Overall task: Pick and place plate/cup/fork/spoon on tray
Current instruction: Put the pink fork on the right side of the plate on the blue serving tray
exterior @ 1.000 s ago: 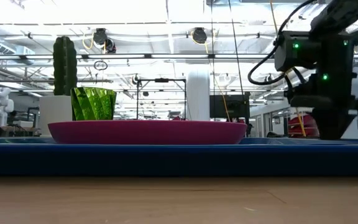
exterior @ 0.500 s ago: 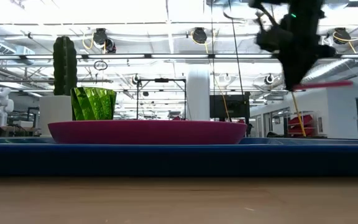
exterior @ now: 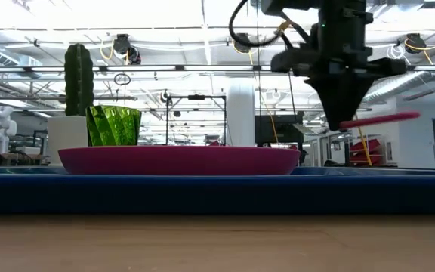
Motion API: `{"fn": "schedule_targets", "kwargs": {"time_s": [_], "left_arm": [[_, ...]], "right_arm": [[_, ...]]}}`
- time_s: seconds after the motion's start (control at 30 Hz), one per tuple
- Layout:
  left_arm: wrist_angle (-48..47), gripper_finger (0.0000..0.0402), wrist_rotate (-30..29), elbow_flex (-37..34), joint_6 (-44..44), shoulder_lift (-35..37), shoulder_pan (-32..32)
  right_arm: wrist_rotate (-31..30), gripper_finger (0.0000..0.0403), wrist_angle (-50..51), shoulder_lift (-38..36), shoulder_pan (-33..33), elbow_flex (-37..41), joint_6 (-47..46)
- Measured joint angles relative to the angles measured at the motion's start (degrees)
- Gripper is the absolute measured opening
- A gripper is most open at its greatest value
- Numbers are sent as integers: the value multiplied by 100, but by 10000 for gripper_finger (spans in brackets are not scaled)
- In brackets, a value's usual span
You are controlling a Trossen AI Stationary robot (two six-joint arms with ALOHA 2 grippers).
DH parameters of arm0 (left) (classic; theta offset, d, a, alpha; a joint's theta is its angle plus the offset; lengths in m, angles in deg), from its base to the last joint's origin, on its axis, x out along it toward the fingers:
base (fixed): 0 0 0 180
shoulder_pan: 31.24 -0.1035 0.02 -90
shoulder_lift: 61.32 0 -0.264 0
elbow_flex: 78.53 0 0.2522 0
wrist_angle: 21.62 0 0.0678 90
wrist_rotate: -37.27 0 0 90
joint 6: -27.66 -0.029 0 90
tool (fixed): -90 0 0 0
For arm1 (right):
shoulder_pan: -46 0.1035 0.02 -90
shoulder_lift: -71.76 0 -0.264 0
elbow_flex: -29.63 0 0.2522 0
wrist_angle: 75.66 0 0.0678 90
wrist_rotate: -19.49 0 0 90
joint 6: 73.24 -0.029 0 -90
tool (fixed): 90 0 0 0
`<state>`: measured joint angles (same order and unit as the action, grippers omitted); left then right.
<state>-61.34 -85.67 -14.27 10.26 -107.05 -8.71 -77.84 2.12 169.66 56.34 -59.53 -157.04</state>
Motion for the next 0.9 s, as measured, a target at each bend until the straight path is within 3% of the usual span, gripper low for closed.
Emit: {"fn": "schedule_targets", "kwargs": {"time_s": [0.3, 0.63, 0.9], "left_arm": [[-572, 33, -171, -316, 406, 645, 68], [-554, 33, -173, -687, 569, 1595, 243], [-677, 33, -165, -876, 610, 1913, 431]], "right_arm": [[-203, 20, -712, 446, 314, 3, -1449], [-319, 20, -1596, 881, 361, 3, -1917], [-334, 20, -1543, 982, 359, 3, -2216]]}}
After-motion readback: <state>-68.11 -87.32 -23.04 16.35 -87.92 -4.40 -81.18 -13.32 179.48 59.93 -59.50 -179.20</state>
